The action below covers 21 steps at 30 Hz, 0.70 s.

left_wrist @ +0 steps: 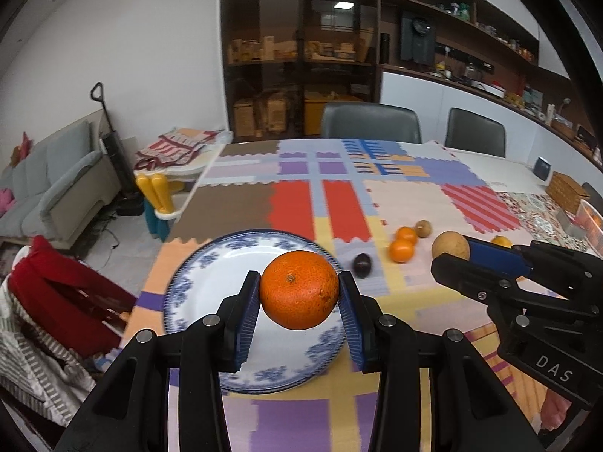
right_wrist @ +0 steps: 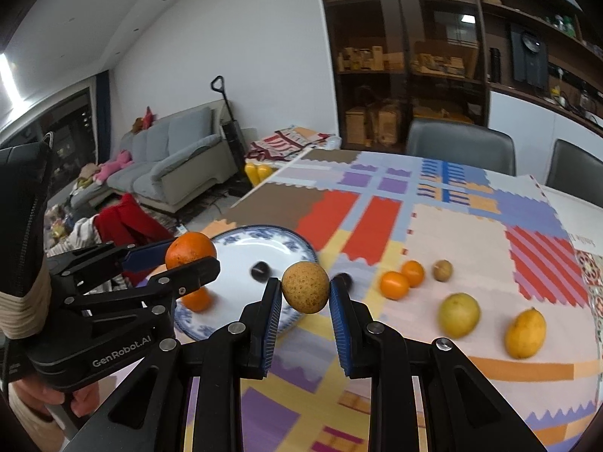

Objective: Organize fruits
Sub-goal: 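Carry mandarin and brown fruit onto the plate and open both grippers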

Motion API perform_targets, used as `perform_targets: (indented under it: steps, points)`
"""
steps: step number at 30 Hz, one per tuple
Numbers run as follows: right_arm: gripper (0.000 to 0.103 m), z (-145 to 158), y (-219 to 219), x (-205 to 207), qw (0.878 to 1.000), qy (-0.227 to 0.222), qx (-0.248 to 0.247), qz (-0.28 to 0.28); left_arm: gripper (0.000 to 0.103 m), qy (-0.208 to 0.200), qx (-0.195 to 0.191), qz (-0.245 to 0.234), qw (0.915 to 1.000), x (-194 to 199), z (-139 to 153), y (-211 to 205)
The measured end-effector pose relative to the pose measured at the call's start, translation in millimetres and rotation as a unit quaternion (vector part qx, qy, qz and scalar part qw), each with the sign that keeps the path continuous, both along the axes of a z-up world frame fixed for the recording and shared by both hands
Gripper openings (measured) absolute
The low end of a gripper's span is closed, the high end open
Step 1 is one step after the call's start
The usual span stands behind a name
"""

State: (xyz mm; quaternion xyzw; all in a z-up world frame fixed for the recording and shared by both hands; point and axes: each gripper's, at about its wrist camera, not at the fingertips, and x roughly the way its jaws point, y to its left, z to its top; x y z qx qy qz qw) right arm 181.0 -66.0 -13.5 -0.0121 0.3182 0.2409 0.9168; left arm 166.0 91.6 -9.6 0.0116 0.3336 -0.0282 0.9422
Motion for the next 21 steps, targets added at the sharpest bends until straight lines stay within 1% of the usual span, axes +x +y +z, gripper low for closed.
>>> perform_targets:
  steps: [5,9,15,21]
  points:
    - [0.027,2,23,4,1.0,0.001,-0.004,0.02,0.04,0.002,0.008,0.014,0.9999,-3,-2,21]
    - [0.027,0,41,8,0.999,0.006,-0.008,0.034,0.04,0.004,0.008,0.016,0.9998,0,-7,37]
    - [0.027,-9,70,15,0.998,0.021,-0.018,0.051,0.04,0.008,0.019,0.018,0.9996,9,-18,58]
    - [0.027,-23,92,25,0.997,0.039,-0.036,0.06,0.04,0.029,0.016,0.018,0.9993,26,-37,76]
